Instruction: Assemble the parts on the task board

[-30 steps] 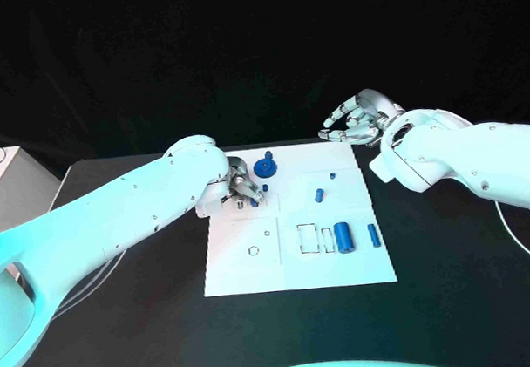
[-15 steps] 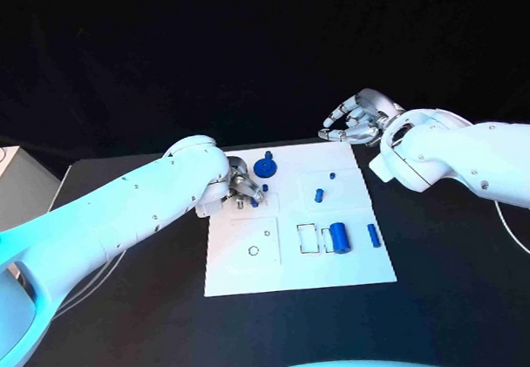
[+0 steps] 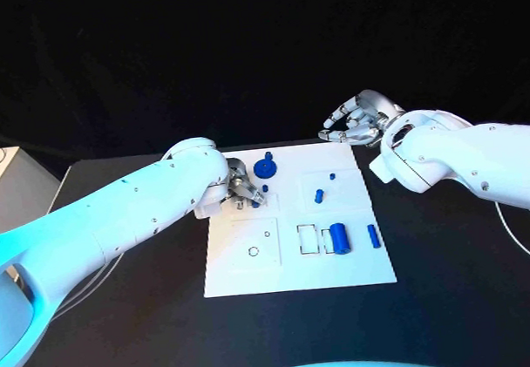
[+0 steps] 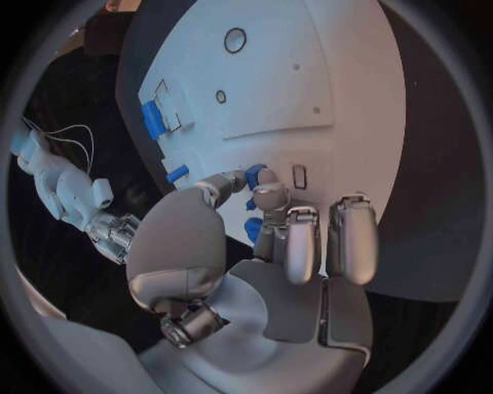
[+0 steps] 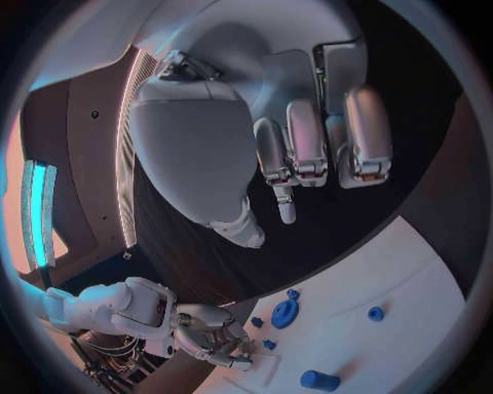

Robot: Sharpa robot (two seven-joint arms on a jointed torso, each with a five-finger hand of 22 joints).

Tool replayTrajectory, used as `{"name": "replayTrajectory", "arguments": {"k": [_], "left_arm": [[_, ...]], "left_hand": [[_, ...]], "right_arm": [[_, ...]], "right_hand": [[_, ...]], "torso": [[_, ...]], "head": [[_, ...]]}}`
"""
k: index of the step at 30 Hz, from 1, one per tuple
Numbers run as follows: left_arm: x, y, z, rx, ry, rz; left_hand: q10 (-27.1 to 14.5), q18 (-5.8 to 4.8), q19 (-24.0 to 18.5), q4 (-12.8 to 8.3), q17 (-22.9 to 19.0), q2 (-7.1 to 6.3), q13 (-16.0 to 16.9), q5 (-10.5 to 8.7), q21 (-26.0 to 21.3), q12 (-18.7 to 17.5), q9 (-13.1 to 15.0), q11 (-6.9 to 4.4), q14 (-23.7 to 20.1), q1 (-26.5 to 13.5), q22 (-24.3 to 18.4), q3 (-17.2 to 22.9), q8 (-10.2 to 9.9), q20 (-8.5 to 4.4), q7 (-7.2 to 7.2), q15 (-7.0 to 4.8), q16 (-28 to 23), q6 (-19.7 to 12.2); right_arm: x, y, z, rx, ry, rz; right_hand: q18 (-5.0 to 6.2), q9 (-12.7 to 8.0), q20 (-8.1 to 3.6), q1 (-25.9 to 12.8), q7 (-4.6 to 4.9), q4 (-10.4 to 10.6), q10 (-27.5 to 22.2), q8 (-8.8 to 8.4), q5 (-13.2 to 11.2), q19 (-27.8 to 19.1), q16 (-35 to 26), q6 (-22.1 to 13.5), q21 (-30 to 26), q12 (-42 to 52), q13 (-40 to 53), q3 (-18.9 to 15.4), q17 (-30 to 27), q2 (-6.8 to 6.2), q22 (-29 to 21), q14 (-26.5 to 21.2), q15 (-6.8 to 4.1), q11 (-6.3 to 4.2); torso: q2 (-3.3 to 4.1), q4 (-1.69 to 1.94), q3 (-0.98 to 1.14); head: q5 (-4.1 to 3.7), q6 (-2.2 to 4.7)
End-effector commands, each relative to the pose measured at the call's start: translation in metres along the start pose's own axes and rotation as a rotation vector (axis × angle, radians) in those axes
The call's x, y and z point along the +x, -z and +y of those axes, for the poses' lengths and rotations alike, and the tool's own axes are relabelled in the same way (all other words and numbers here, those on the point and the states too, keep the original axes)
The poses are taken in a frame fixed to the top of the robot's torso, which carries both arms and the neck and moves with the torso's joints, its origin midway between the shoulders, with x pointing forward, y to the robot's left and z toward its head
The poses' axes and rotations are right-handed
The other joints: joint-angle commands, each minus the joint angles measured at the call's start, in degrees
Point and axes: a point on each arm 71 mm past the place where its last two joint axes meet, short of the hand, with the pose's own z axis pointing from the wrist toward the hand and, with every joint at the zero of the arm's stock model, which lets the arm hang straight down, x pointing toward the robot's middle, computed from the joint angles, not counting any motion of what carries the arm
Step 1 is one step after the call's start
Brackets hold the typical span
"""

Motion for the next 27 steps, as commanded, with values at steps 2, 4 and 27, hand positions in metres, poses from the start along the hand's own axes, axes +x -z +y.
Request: {"name": "replayTrajectory", "arguments": {"k": [2,4,27], "left_arm": [[0.009,-0.002,0.002,0.001,-0.023,0.024],[0.009,-0.002,0.003,0.001,-0.02,0.021],[-0.004,0.016,0.007,0.048,0.032,-0.026]], "left_hand": [[-0.2,-1.11,0.3,1.8,15.1,-0.08,-0.1,-5.08,-0.4,0.3,0.2,0.45,6.1,0.6,2.7,-2.0,-0.3,0.09,0.47,-0.27,0.2,0.1],[-0.2,-1.1,0.3,2.6,15.1,-0.18,-0.1,-6.12,-0.4,0.4,0.2,0.48,6.1,0.7,2.7,-2.7,-0.3,0.11,0.5,-0.26,0.2,0.2],[-0.6,-1.06,0.3,8.1,15.1,0.79,-0.8,-16.56,-0.6,0.7,1.0,0.63,6.1,-0.9,2.7,-12.6,-0.5,0.17,0.65,-0.2,0.2,0.0]], "right_arm": [[0.0,0.0,0.001,-0.012,0.0,0.001],[0.0,0.001,0.0,-0.012,0.0,0.0],[-0.001,0.001,-0.003,-0.007,0.001,-0.002]], "right_hand": [[-0.26,0.1,0.06,-0.3,-0.04,0.1,2.7,0.2,0.2,5.1,0.2,-0.5,-0.3,-0.2,12.0,-0.4,15.1,-0.17,13.4,5.9,-0.1,-0.16],[-0.26,0.1,0.06,-0.4,-0.04,0.1,2.6,0.21,0.2,5.0,0.2,-0.6,-0.3,-0.3,12.0,-0.5,15.1,-0.16,13.4,5.9,-0.1,-0.15],[-0.22,0.1,0.06,-1.3,-0.06,0.3,2.6,0.34,0.5,5.0,0.2,-0.7,-0.5,-0.3,11.9,-1.1,15.1,-0.16,13.3,5.9,-0.09,-0.16]], "torso": [[-0.01,0.04,0.0],[-0.03,0.06,0.02],[-0.05,-0.01,0.02]], "head": [[-0.02,0.08],[-0.03,0.1],[-1.29,1.11]]}}
